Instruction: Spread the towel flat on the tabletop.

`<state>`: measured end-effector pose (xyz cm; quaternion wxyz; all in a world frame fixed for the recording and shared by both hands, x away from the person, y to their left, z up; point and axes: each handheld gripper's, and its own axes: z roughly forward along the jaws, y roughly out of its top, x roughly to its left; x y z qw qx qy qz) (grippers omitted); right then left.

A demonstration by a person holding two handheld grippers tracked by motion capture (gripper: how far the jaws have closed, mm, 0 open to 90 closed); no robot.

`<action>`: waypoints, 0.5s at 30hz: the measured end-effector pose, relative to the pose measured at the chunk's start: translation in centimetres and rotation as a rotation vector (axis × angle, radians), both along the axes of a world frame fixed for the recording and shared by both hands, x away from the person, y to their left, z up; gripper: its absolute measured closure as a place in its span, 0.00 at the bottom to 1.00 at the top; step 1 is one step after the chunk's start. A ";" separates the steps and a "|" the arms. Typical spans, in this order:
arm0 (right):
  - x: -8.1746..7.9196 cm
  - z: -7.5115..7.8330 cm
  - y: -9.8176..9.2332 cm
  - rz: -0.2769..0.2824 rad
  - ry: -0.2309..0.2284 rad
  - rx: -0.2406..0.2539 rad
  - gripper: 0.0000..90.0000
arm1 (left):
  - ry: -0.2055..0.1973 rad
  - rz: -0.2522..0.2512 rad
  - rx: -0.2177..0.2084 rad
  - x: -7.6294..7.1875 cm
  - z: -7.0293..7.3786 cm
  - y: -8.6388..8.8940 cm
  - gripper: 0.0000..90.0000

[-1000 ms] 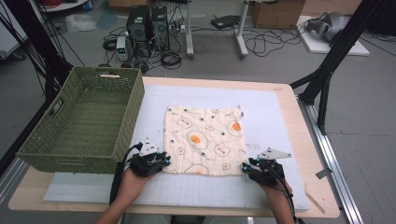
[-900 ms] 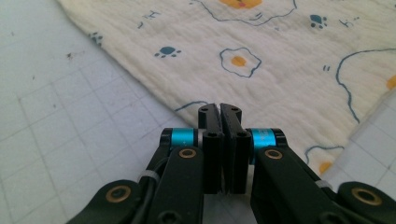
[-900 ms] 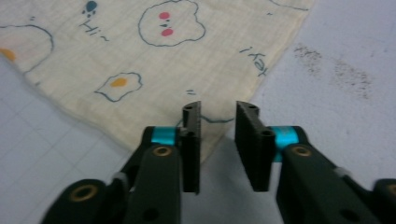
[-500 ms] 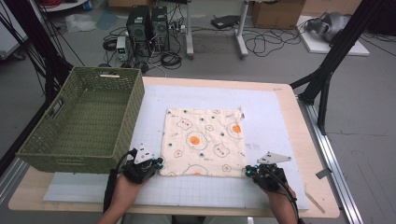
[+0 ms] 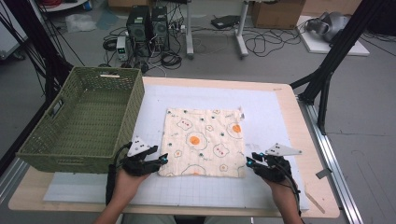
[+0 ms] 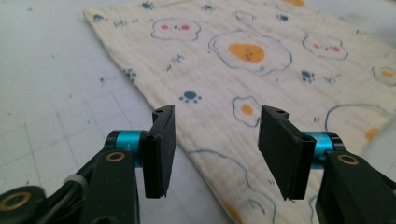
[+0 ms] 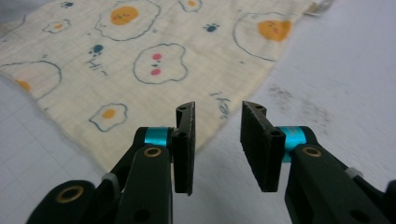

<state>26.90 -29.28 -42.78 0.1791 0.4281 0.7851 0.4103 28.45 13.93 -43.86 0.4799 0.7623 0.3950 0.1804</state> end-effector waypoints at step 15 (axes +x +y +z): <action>-0.1 -1.0 2.4 0.151 0.079 -0.203 0.98 | -0.042 0.025 -0.033 0.4 0.4 0.6 0.50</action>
